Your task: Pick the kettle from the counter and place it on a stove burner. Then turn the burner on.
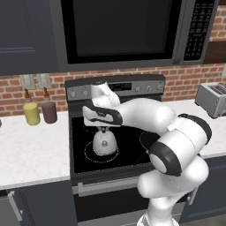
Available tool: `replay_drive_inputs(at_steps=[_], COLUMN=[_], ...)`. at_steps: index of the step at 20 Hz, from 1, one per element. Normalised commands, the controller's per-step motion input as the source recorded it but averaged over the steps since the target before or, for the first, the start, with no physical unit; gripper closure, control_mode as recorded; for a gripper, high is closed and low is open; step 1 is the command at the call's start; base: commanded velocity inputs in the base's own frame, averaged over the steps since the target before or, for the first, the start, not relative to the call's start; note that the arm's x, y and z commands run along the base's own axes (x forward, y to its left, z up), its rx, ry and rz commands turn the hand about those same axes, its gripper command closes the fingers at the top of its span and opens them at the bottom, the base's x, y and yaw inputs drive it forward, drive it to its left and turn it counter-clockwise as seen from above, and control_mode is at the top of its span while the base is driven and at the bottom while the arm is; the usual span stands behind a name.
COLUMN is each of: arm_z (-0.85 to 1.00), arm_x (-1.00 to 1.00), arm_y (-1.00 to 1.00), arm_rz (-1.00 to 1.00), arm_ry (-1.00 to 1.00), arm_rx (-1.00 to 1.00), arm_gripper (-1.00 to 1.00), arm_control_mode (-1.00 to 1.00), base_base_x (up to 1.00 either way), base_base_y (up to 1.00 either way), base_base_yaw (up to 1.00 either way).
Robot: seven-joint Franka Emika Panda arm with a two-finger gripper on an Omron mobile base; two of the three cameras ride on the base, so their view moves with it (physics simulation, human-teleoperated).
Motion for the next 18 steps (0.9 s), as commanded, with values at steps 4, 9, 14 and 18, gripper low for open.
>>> replay_drive_inputs(at_steps=[4, 9, 14, 18], arm_z=[-0.04, -0.16, -0.24, -0.28], arm_x=[0.0, 0.0, 0.0, 0.0], arm_y=[0.01, 0.0, 0.0, 0.0], arm_rz=[0.0, 0.0, 0.0, 0.0], arm_ry=[0.07, 0.0, 0.0, 0.0], arm_rx=[0.0, 0.0, 0.0, 0.0], arm_gripper=[1.0, 1.0, 1.0, 1.0], arm_control_mode=[-1.0, -1.0, -1.0, -1.0], base_base_x=[0.0, 0.0, 0.0, 0.0], base_base_y=[0.0, 0.0, 0.0, 0.0], base_base_yaw=[0.0, 0.0, 0.0, 0.0])
